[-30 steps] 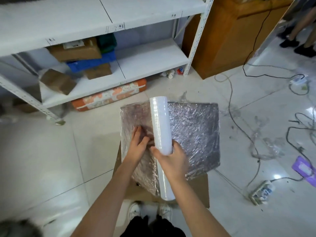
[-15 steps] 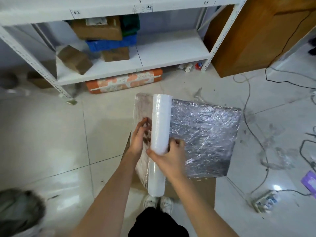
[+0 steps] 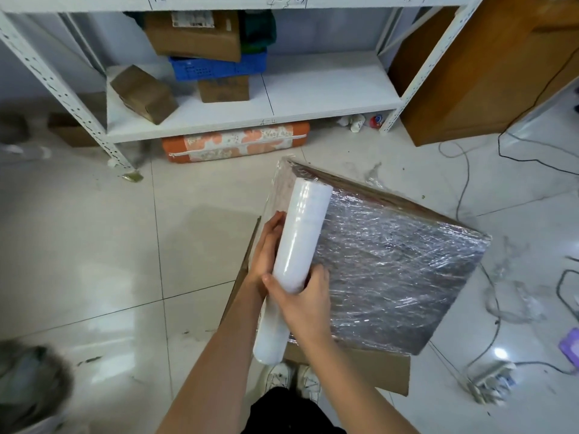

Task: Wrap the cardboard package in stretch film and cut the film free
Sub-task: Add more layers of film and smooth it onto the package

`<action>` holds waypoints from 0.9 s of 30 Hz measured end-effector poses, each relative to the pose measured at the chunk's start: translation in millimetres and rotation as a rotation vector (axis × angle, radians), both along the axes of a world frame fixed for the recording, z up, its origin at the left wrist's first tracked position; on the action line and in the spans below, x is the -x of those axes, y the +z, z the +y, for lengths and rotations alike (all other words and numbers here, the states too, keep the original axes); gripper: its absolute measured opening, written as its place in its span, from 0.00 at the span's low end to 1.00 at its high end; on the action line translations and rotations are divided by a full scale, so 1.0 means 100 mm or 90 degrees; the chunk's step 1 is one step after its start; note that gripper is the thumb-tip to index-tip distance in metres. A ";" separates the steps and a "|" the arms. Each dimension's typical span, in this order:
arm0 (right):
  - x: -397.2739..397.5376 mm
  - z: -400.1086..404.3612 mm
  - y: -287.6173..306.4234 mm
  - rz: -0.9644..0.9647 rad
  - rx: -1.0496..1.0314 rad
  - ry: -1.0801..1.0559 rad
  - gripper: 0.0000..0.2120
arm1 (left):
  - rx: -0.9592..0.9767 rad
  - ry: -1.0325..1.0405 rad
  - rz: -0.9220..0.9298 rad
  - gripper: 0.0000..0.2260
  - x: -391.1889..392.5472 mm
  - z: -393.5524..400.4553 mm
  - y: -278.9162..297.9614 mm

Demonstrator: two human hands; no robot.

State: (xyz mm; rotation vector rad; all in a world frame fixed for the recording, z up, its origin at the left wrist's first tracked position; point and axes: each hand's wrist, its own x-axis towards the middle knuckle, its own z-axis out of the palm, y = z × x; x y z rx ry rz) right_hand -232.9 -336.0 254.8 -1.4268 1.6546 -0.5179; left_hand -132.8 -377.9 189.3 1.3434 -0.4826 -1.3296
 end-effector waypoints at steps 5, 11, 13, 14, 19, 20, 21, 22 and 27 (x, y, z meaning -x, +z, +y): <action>0.01 0.03 -0.16 -0.045 -0.023 0.062 0.27 | 0.038 0.003 0.059 0.18 -0.08 0.07 -0.13; 0.00 0.09 -0.32 -0.113 -0.075 0.051 0.25 | 0.013 -0.012 0.183 0.17 -0.10 0.16 -0.21; -0.01 0.10 -0.36 -0.132 -0.083 0.034 0.24 | -0.002 -0.003 0.135 0.23 -0.16 0.17 -0.23; -0.02 0.10 -0.38 -0.130 -0.083 0.034 0.24 | -0.010 0.004 0.112 0.25 -0.20 0.18 -0.23; -0.06 0.12 -0.44 -0.113 -0.072 0.057 0.24 | -0.078 -0.006 -0.031 0.40 -0.29 0.26 -0.39; -0.06 0.13 -0.44 -0.111 -0.067 0.058 0.24 | -0.073 -0.006 -0.038 0.41 -0.28 0.28 -0.42; -0.06 0.13 -0.44 -0.108 -0.061 0.059 0.25 | -0.067 -0.004 -0.053 0.40 -0.27 0.29 -0.47; -0.06 0.13 -0.43 -0.103 -0.056 0.060 0.25 | -0.064 0.000 -0.060 0.38 -0.28 0.31 -0.48; -0.13 0.05 -0.40 -0.056 -0.043 0.061 0.29 | -0.042 0.069 -0.042 0.26 -0.14 0.24 -0.28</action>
